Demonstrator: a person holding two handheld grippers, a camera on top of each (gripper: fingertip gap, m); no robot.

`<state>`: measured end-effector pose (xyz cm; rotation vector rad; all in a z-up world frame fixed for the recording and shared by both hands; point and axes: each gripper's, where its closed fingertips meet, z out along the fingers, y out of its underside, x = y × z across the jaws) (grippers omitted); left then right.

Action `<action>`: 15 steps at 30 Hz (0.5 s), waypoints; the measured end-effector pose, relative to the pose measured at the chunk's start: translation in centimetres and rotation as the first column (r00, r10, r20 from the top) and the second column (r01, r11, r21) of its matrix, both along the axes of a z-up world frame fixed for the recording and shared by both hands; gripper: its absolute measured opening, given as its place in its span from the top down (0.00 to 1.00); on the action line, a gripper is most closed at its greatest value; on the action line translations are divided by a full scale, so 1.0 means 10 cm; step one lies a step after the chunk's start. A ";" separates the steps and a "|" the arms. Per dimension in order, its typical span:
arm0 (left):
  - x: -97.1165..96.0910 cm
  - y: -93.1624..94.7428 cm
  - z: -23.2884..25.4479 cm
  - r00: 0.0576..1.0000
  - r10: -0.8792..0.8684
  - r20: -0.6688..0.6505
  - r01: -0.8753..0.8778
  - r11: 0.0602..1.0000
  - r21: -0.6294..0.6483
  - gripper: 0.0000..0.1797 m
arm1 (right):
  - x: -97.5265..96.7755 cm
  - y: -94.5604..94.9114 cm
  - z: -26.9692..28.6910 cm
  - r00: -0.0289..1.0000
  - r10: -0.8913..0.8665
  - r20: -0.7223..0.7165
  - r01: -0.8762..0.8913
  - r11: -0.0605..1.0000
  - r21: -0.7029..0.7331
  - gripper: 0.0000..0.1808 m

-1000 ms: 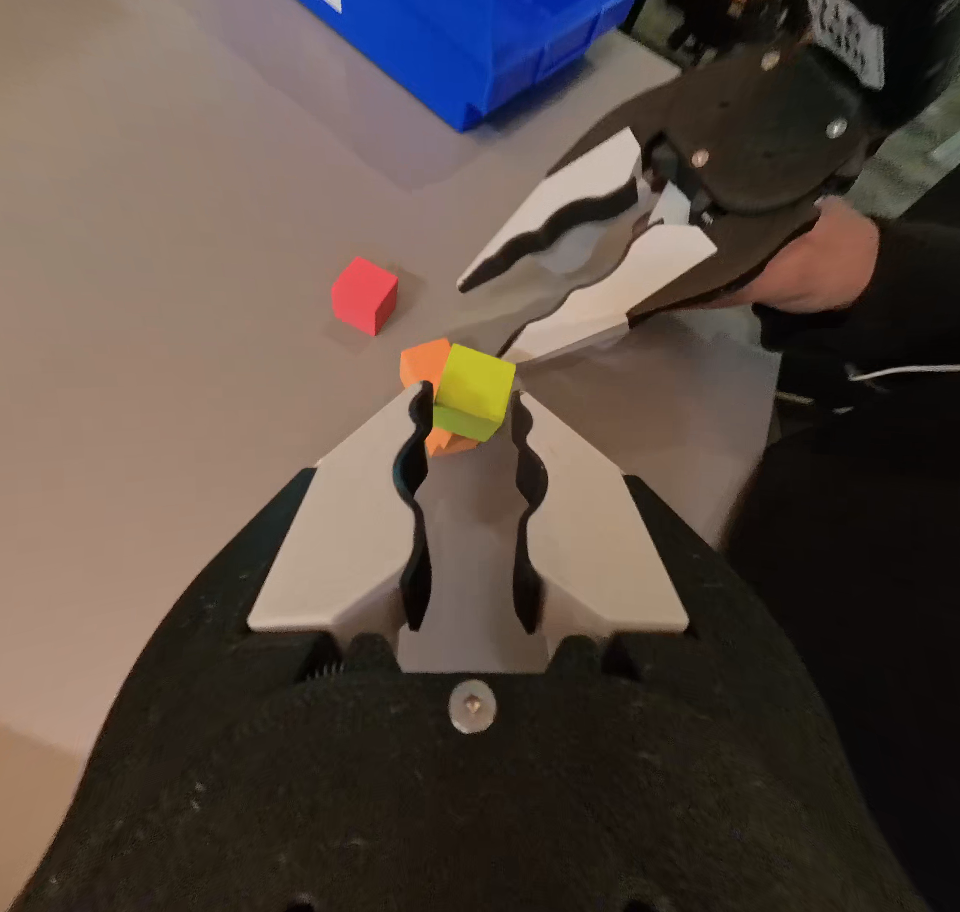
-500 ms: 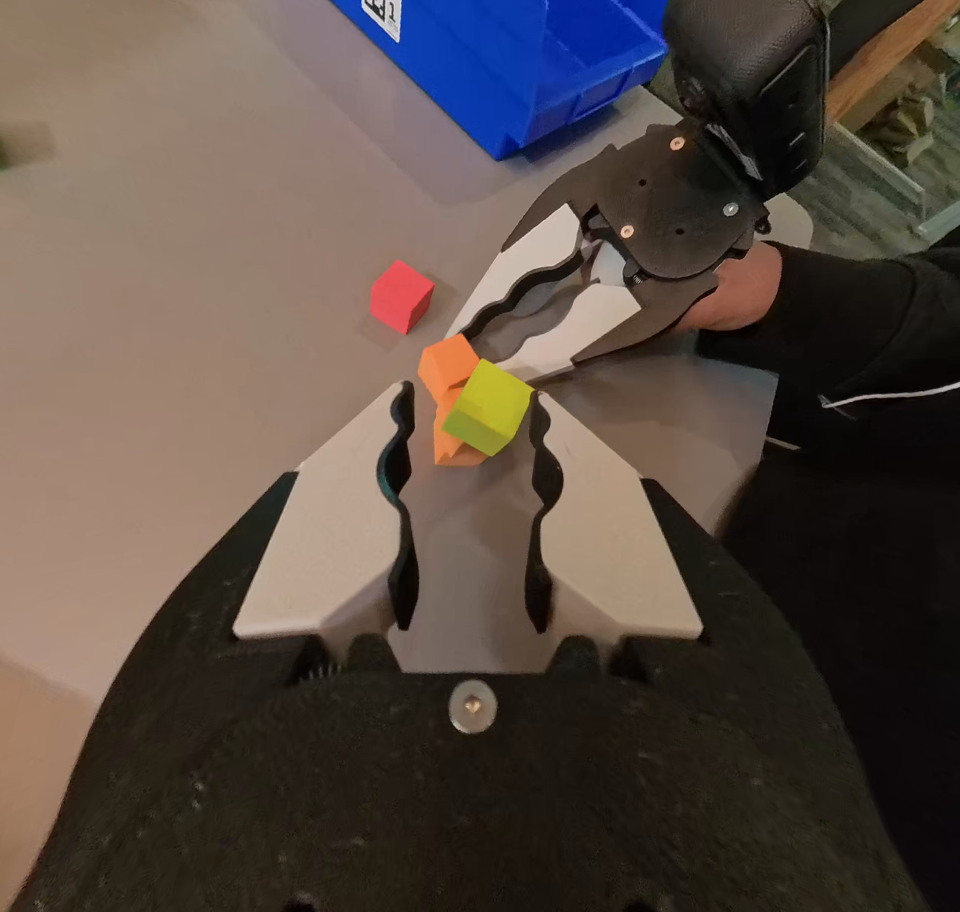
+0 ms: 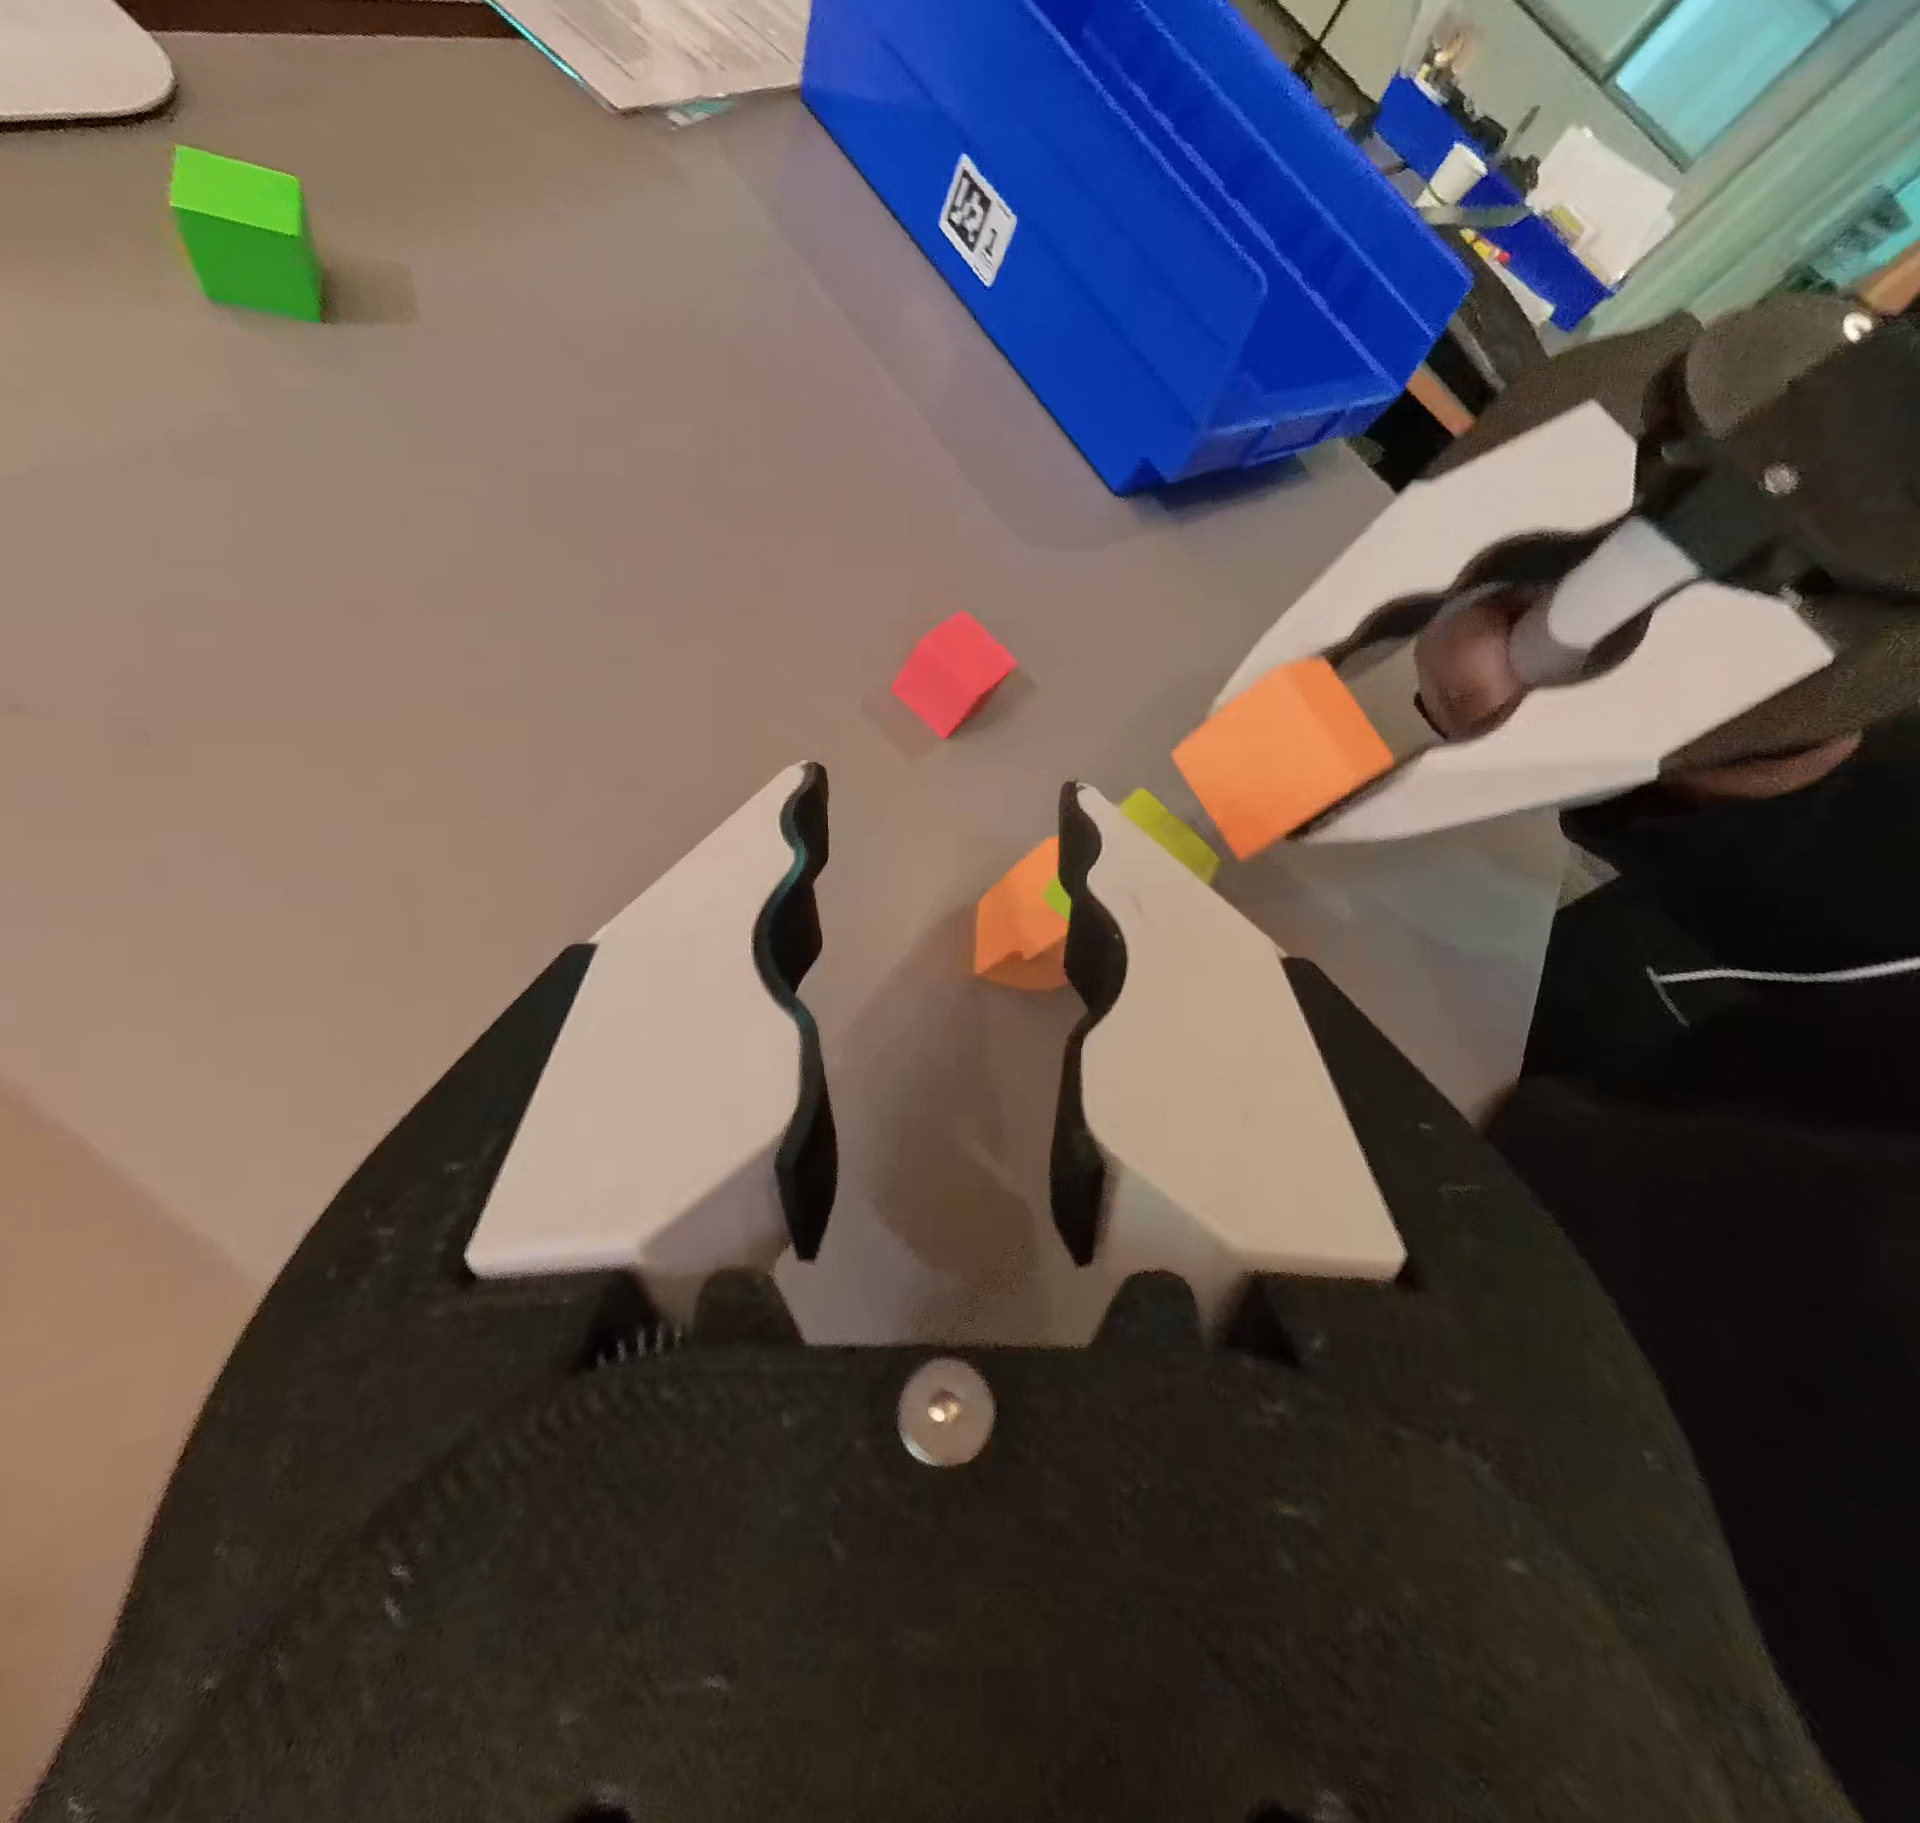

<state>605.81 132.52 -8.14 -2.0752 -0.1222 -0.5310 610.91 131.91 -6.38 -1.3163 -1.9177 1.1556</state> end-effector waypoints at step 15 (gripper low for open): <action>-0.43 0.44 -0.11 0.992 0.066 -0.105 -0.070 0.997 -0.032 0.77 | 0.04 0.80 -0.38 0.949 -0.300 0.096 0.309 0.944 -0.113 0.73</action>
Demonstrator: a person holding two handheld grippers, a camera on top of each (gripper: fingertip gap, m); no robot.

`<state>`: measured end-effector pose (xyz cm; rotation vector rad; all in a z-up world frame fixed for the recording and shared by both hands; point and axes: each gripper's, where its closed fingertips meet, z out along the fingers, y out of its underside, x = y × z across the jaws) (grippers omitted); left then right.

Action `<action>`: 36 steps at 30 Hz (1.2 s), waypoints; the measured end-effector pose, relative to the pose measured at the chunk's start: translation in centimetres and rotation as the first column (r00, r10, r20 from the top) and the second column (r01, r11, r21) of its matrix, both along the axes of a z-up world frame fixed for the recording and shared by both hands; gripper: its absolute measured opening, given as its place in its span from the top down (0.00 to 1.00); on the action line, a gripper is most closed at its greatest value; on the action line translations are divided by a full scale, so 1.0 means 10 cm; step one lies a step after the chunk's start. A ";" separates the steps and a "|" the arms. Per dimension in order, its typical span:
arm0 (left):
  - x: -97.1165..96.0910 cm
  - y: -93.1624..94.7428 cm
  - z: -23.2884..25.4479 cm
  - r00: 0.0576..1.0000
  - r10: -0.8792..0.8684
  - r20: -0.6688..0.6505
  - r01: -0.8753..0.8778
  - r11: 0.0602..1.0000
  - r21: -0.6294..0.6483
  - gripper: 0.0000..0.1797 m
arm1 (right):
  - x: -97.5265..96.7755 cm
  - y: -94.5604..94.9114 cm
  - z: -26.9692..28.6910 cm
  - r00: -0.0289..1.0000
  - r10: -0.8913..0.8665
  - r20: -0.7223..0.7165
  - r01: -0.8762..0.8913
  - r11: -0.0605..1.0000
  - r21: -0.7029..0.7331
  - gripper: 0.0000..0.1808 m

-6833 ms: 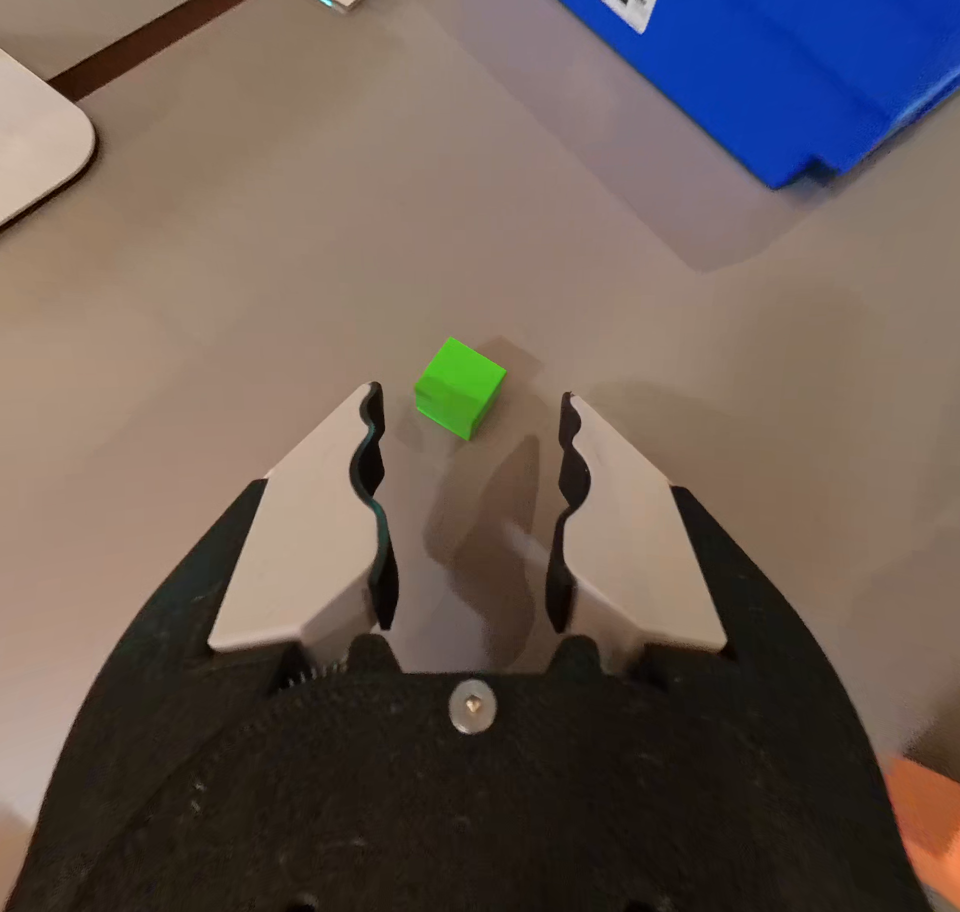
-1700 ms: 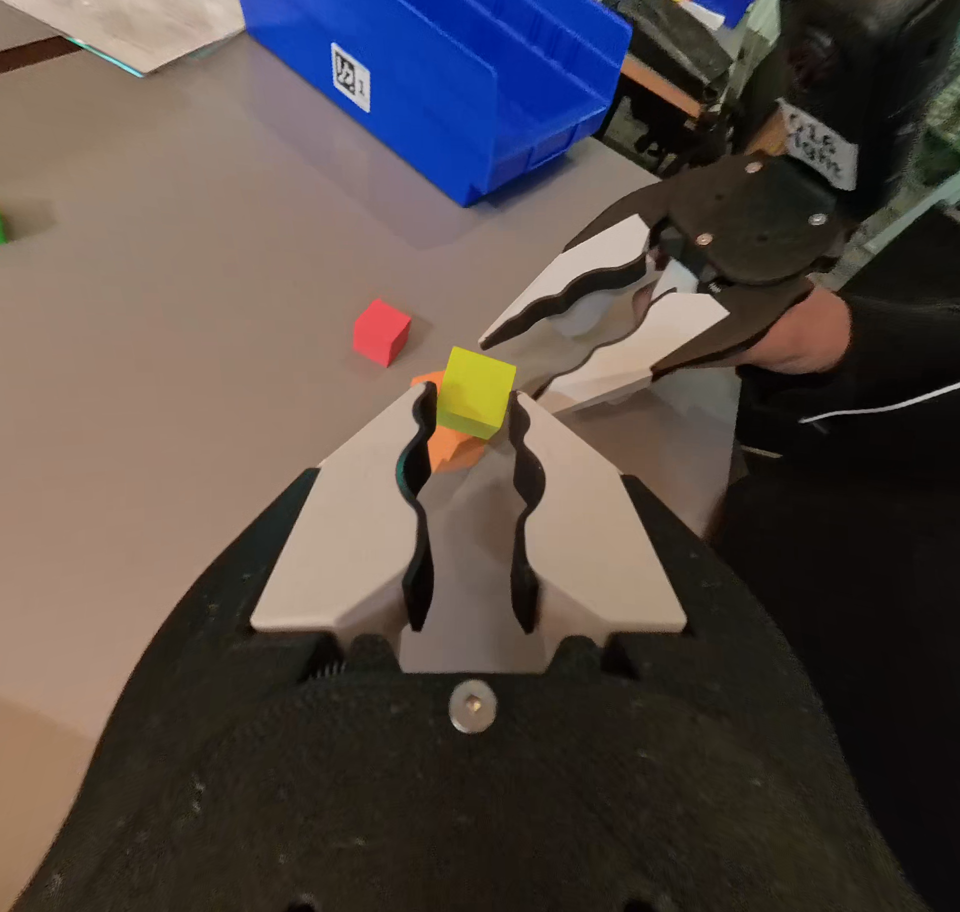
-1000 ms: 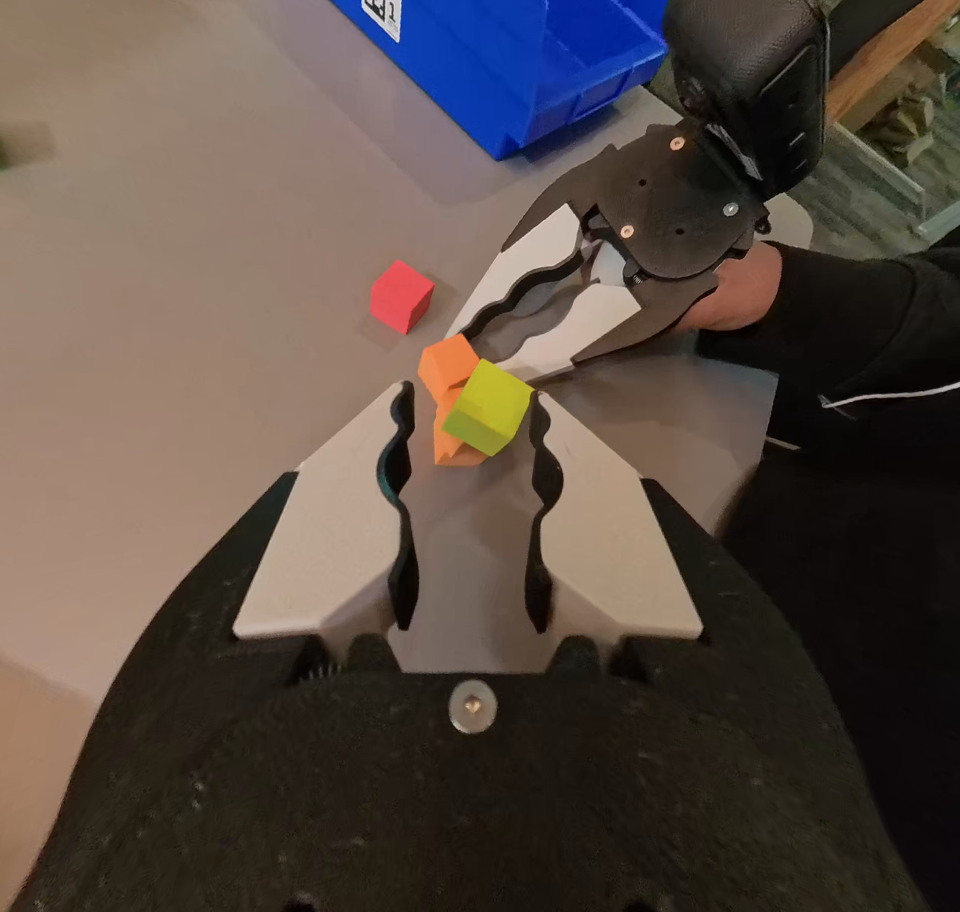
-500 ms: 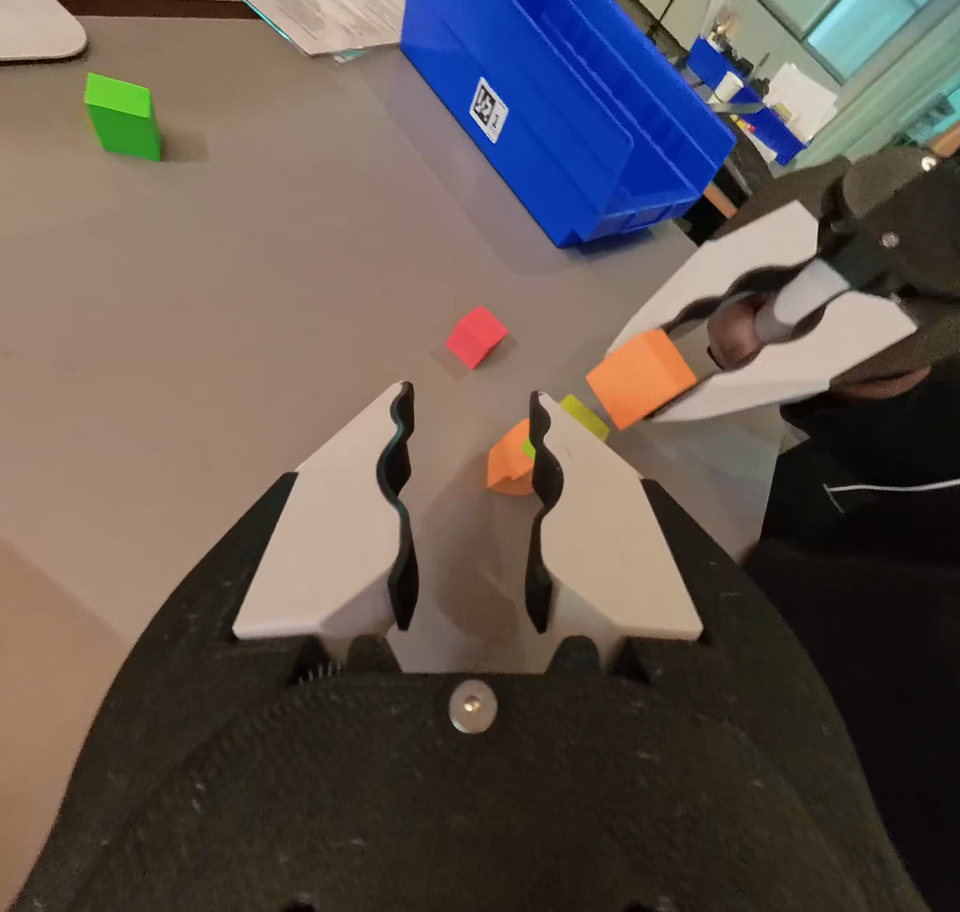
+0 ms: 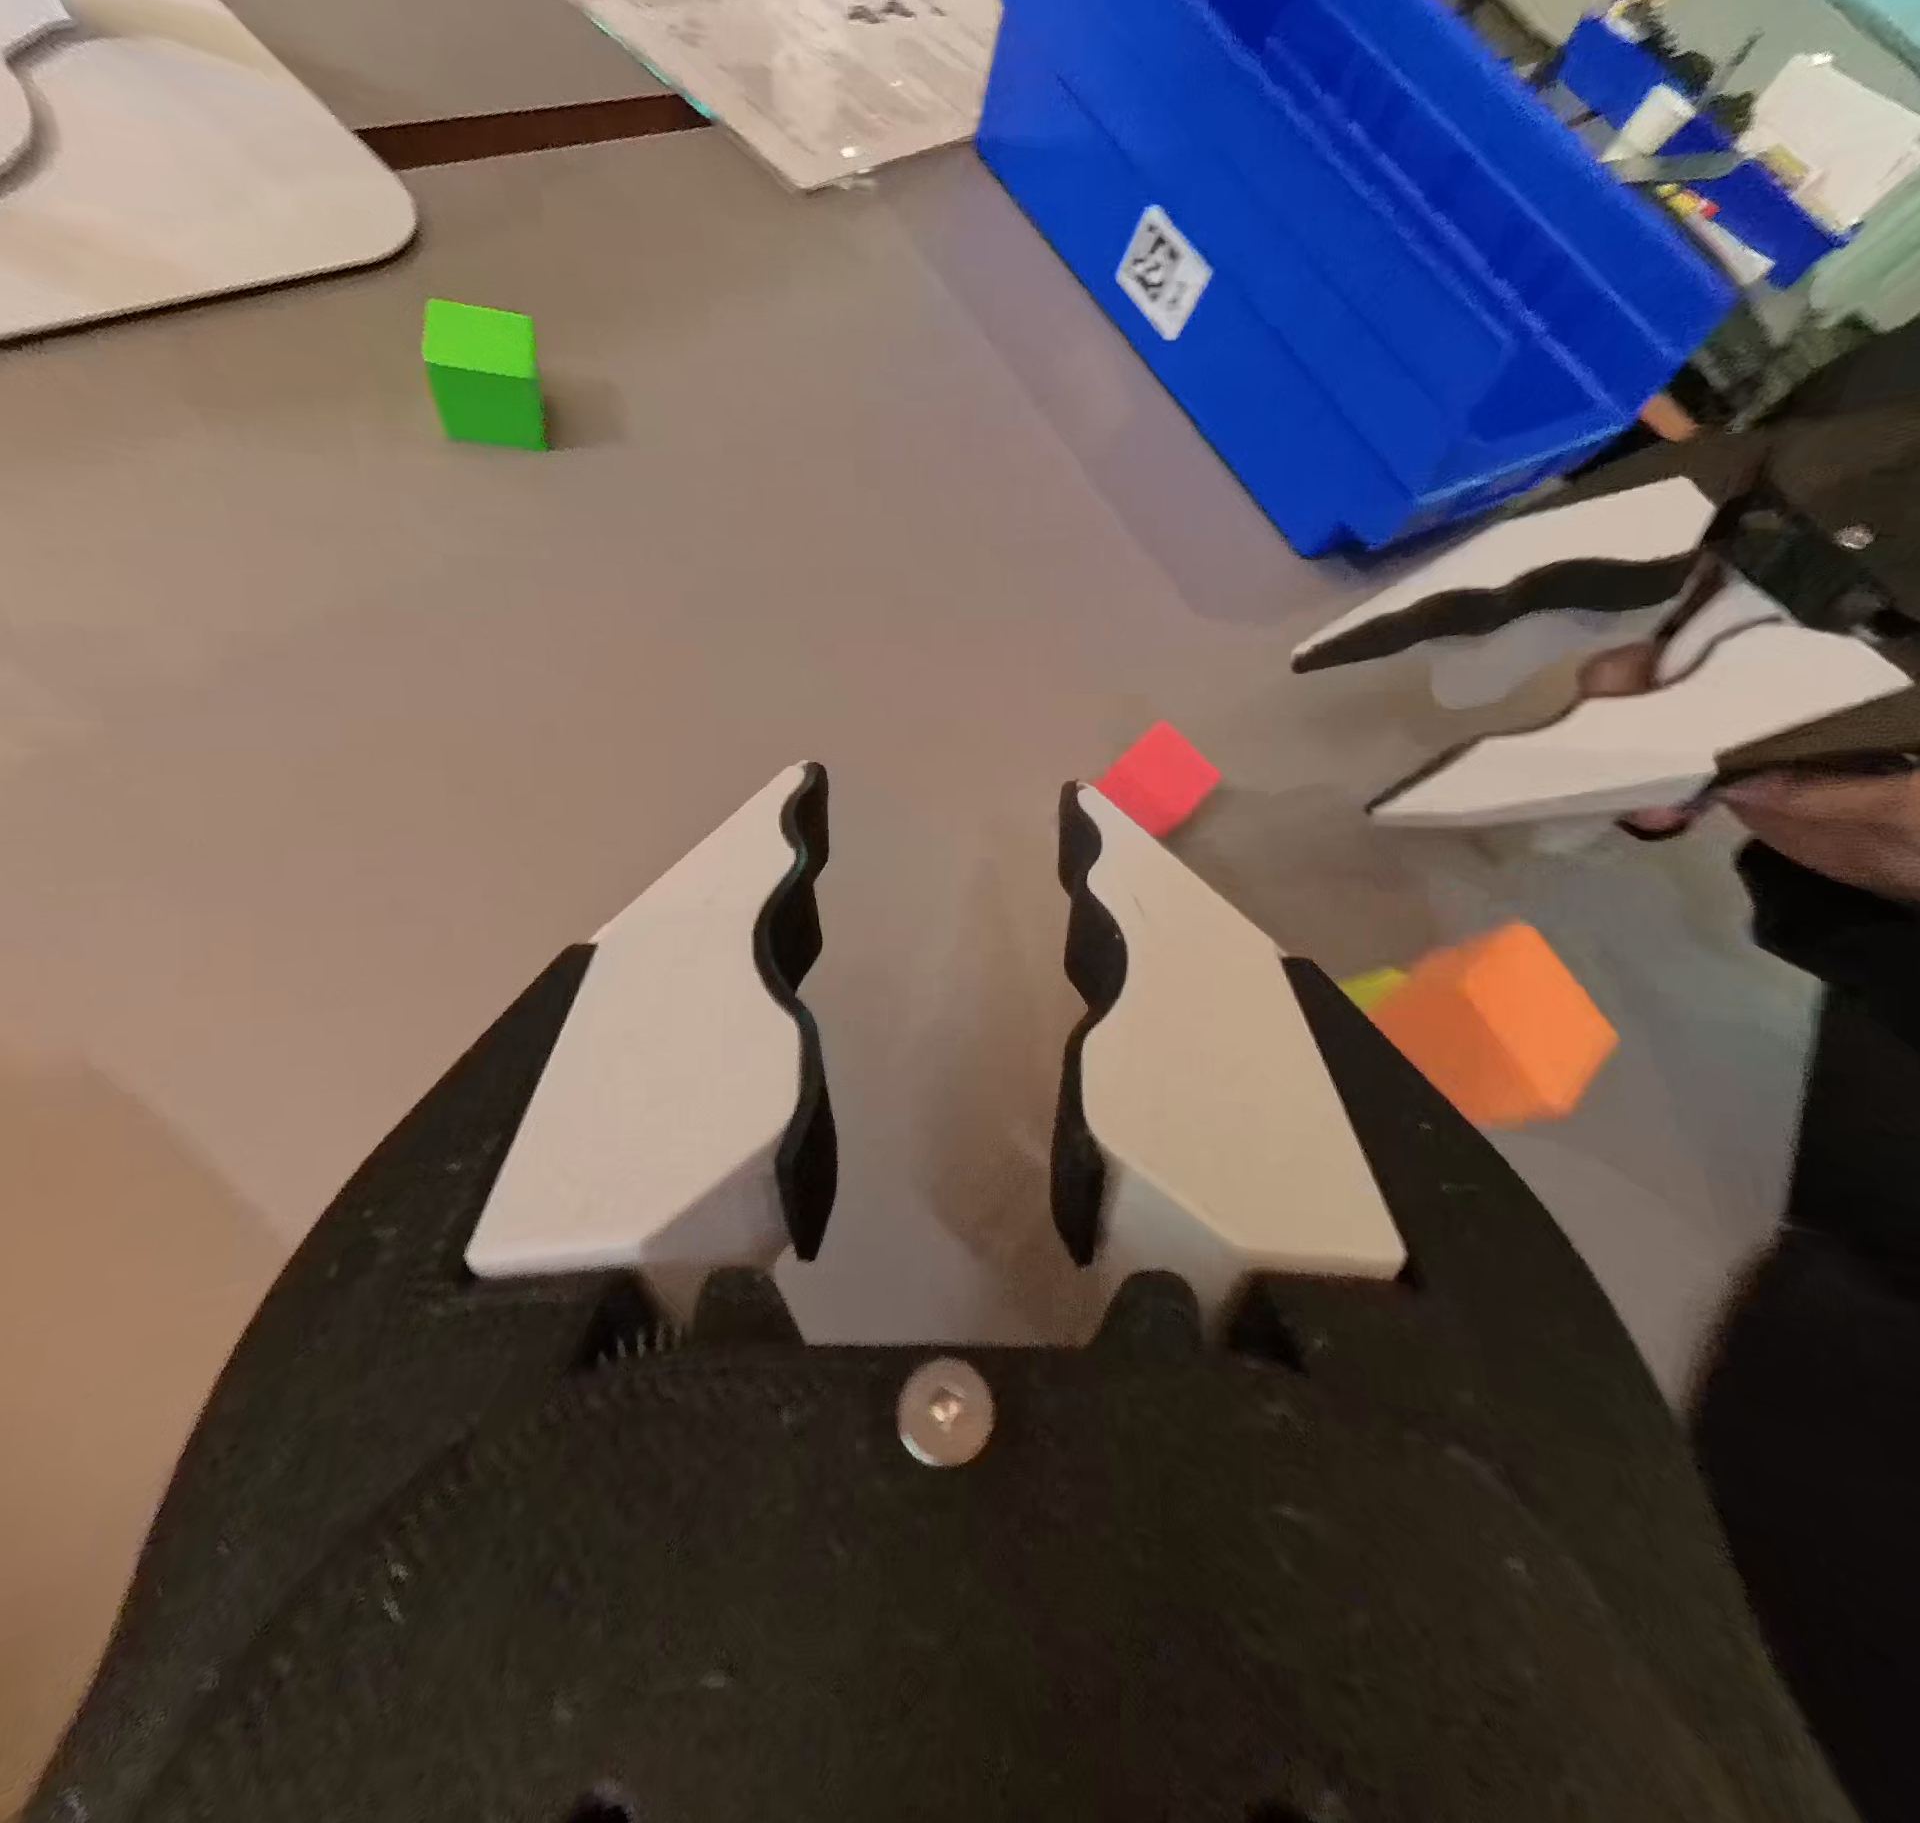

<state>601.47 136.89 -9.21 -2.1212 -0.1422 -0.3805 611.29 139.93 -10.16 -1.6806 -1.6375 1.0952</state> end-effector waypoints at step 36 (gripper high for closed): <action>0.35 -0.35 0.81 0.984 -0.164 -0.069 0.160 0.985 -0.060 0.87 | -0.01 -0.82 0.41 0.964 0.250 0.090 -0.263 0.949 0.177 0.82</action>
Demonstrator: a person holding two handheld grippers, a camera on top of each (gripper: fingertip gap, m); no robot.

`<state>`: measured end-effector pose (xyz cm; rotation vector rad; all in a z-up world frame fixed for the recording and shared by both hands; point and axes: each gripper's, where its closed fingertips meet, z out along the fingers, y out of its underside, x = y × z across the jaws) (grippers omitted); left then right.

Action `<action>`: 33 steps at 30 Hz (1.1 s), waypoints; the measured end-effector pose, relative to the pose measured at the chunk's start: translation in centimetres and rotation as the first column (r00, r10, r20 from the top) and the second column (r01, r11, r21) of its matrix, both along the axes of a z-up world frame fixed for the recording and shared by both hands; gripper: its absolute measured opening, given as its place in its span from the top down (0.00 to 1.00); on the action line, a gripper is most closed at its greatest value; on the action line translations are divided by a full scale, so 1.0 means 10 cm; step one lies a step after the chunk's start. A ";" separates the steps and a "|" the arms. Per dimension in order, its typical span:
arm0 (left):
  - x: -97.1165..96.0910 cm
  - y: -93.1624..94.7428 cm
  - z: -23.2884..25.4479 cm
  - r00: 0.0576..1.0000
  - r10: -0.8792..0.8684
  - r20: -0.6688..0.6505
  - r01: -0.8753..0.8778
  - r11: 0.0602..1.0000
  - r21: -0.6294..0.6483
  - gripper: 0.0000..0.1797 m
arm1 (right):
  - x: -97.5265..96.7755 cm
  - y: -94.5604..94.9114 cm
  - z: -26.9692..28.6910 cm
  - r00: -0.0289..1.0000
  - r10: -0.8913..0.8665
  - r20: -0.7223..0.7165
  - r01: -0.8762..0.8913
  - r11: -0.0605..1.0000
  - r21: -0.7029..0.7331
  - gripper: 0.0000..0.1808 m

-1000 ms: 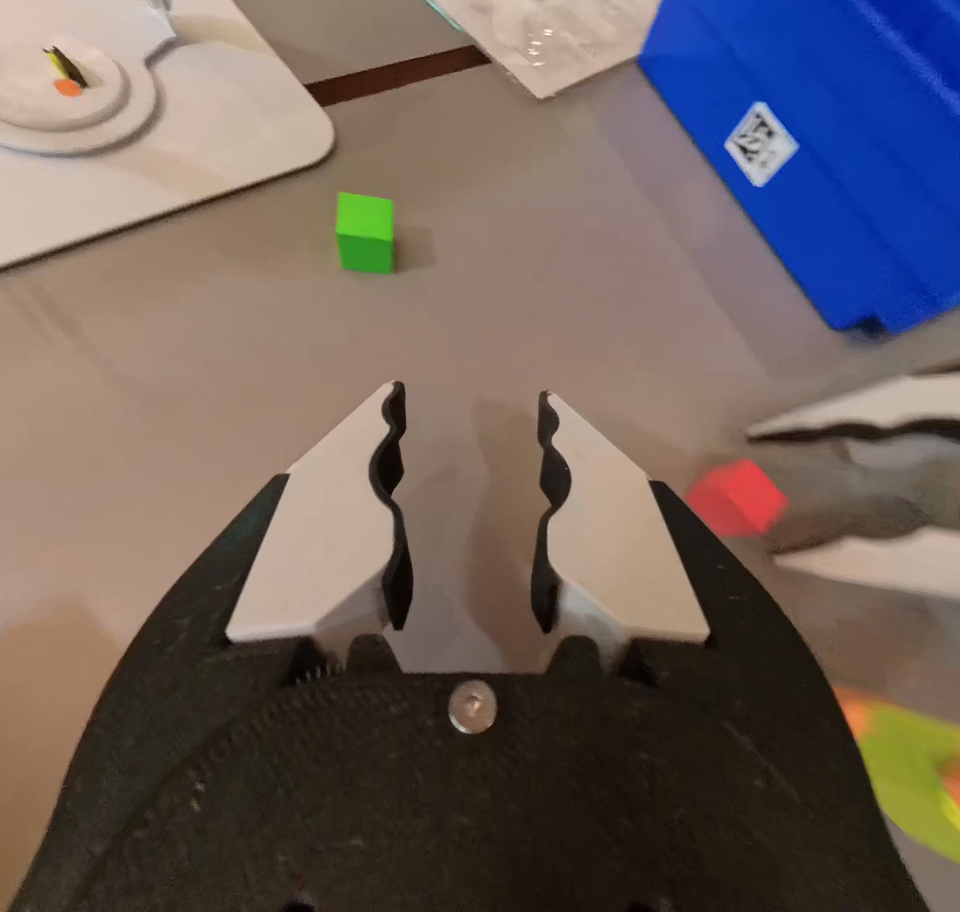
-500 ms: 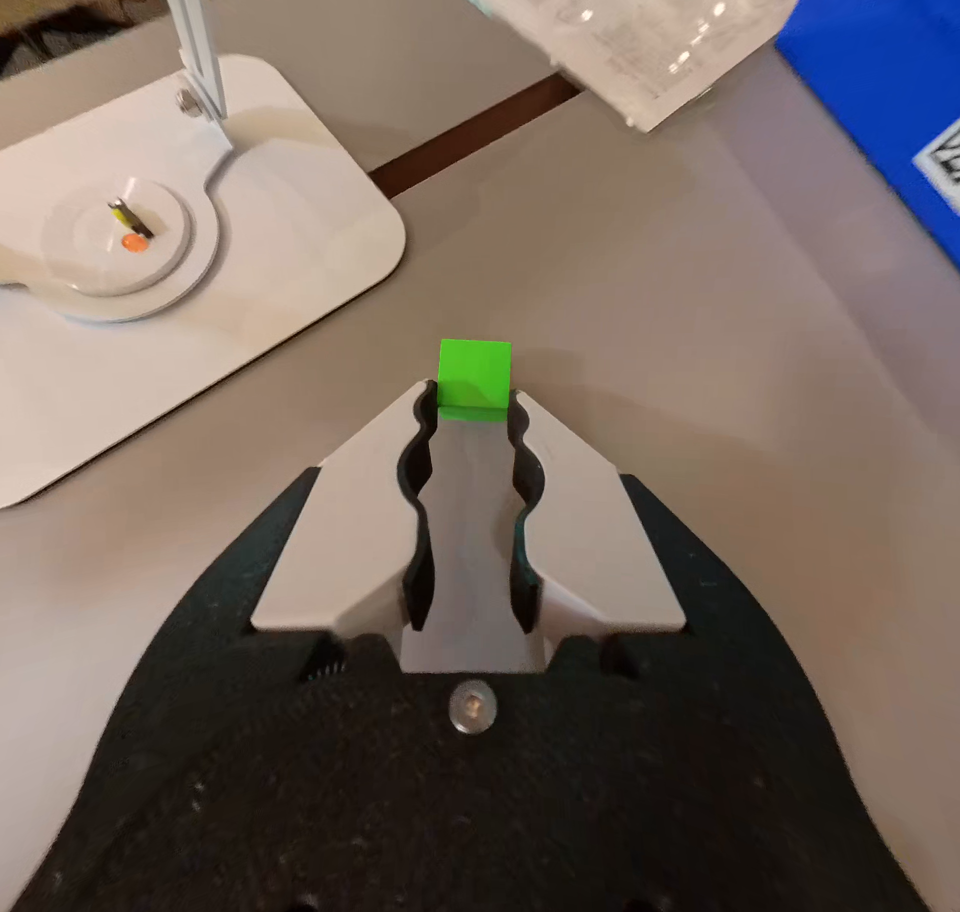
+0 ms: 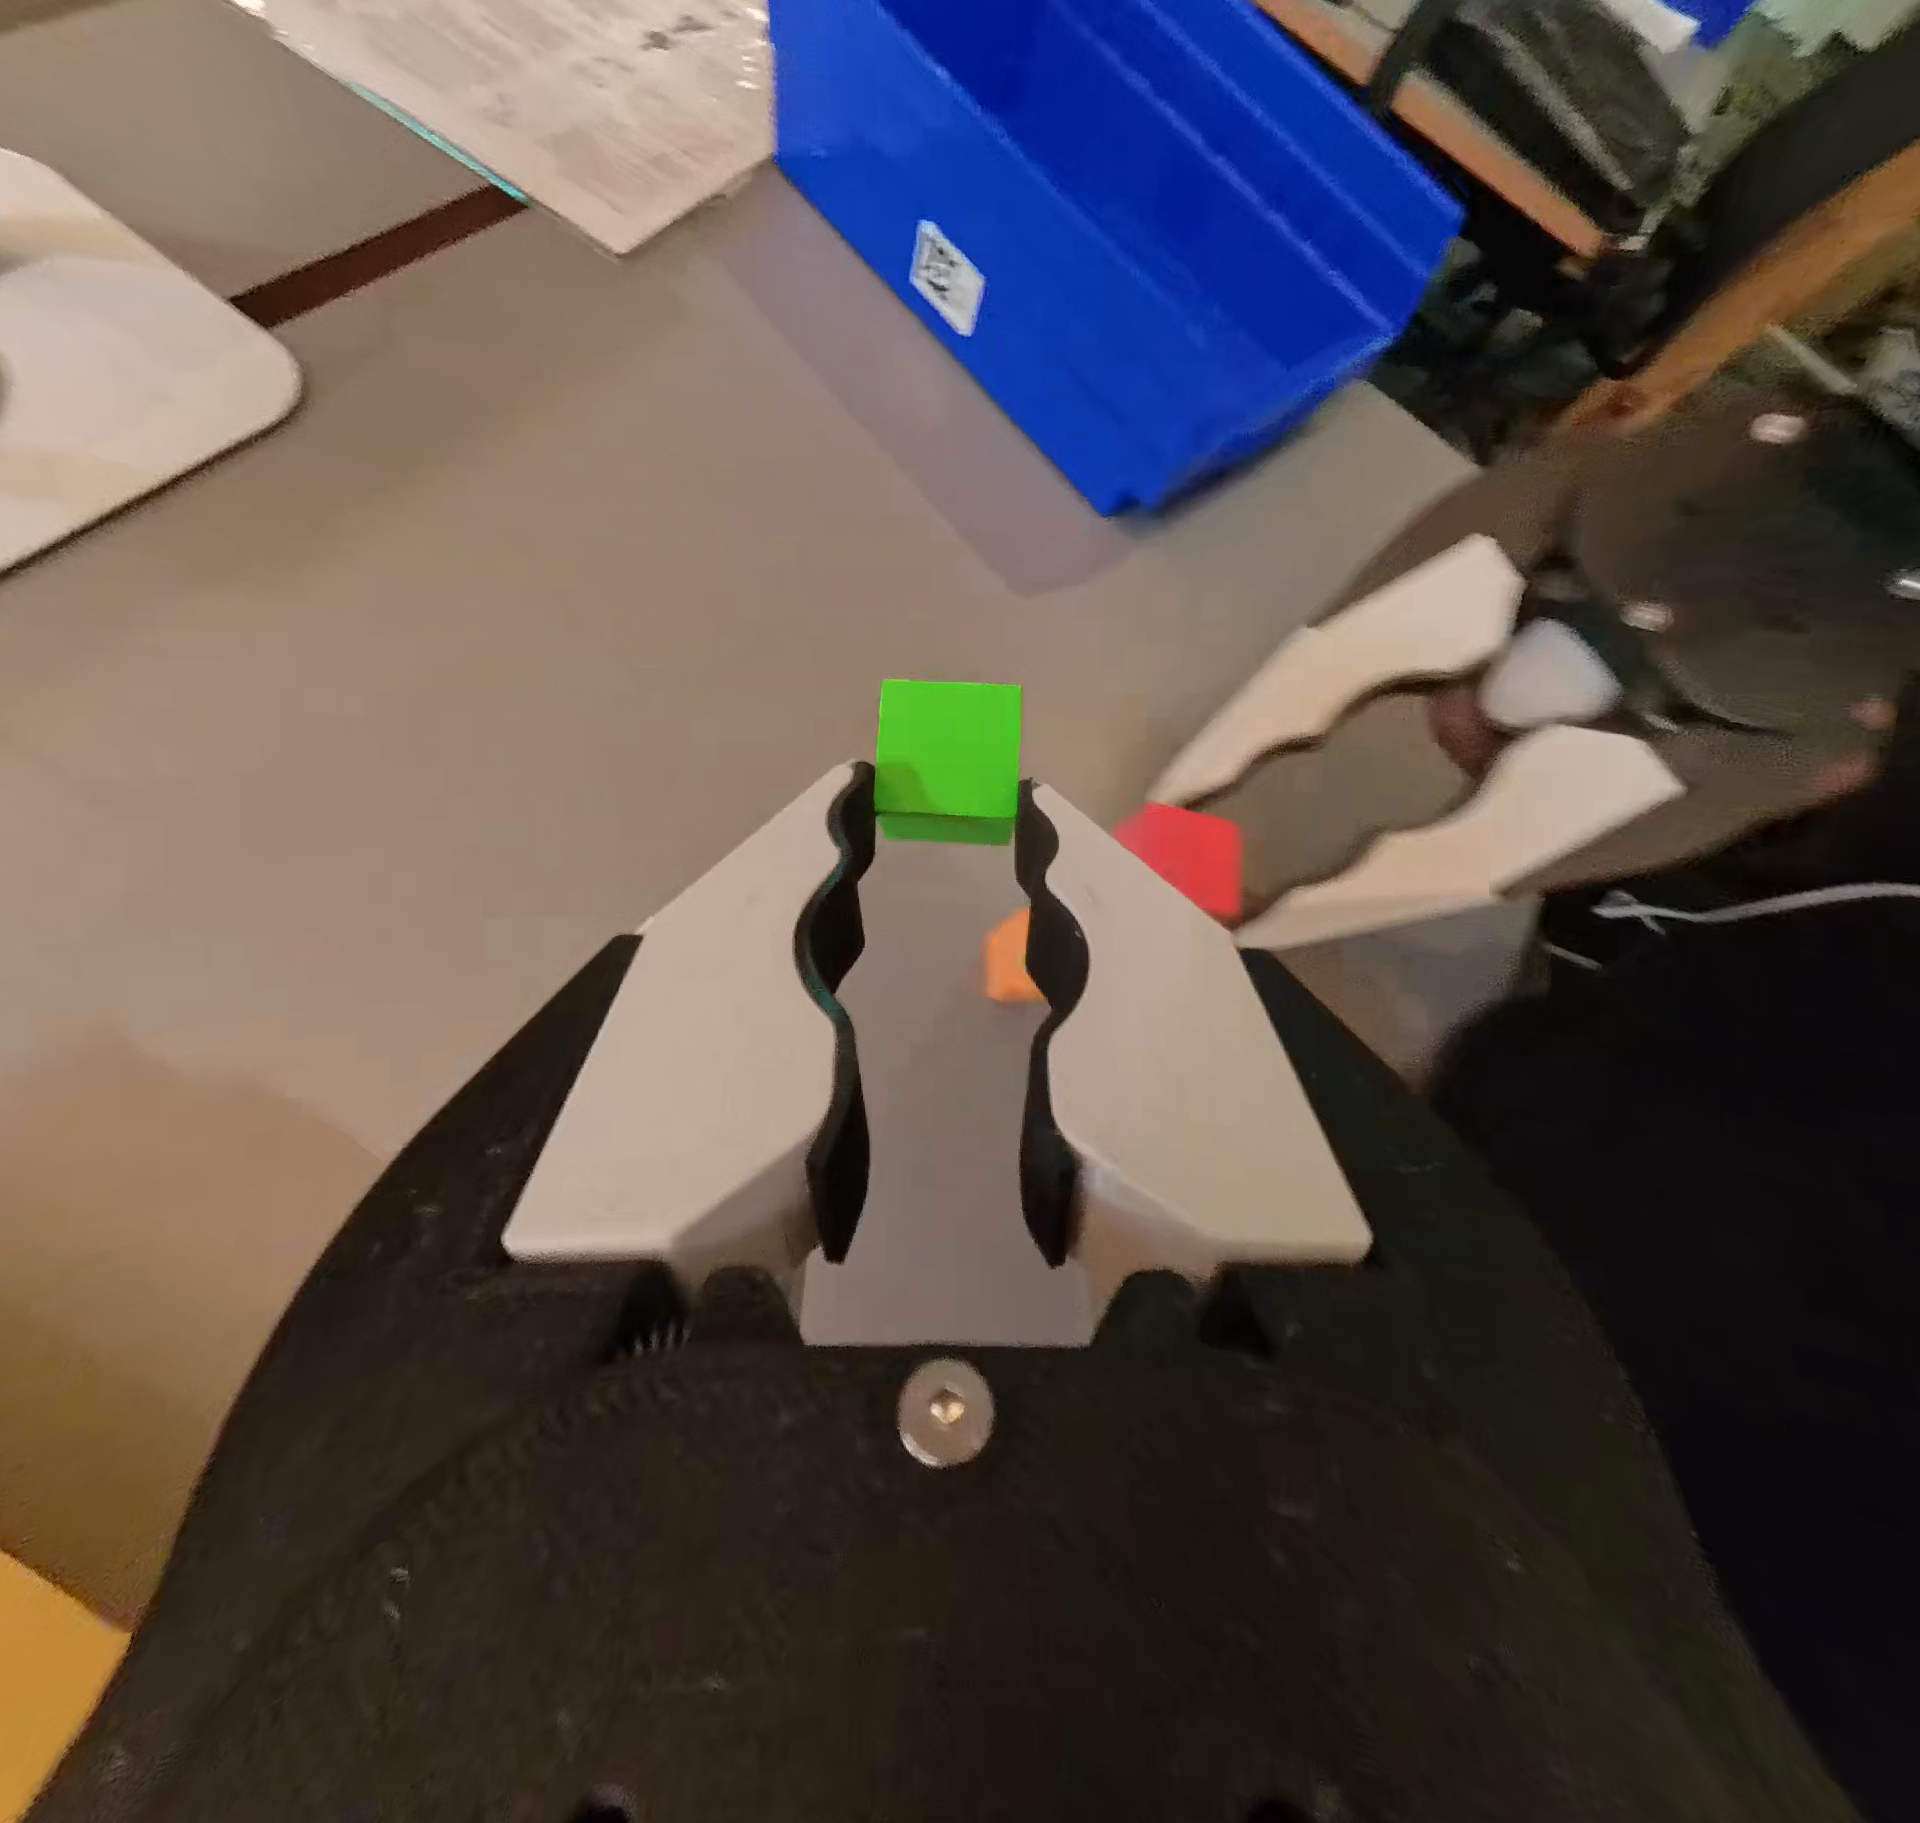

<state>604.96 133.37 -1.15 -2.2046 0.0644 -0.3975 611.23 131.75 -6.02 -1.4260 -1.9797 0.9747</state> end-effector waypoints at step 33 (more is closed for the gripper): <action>0.11 -0.45 0.11 0.996 0.080 0.036 -0.082 0.994 0.069 0.77 | -0.06 0.39 -0.45 0.964 -0.258 0.064 0.259 0.966 -0.019 0.99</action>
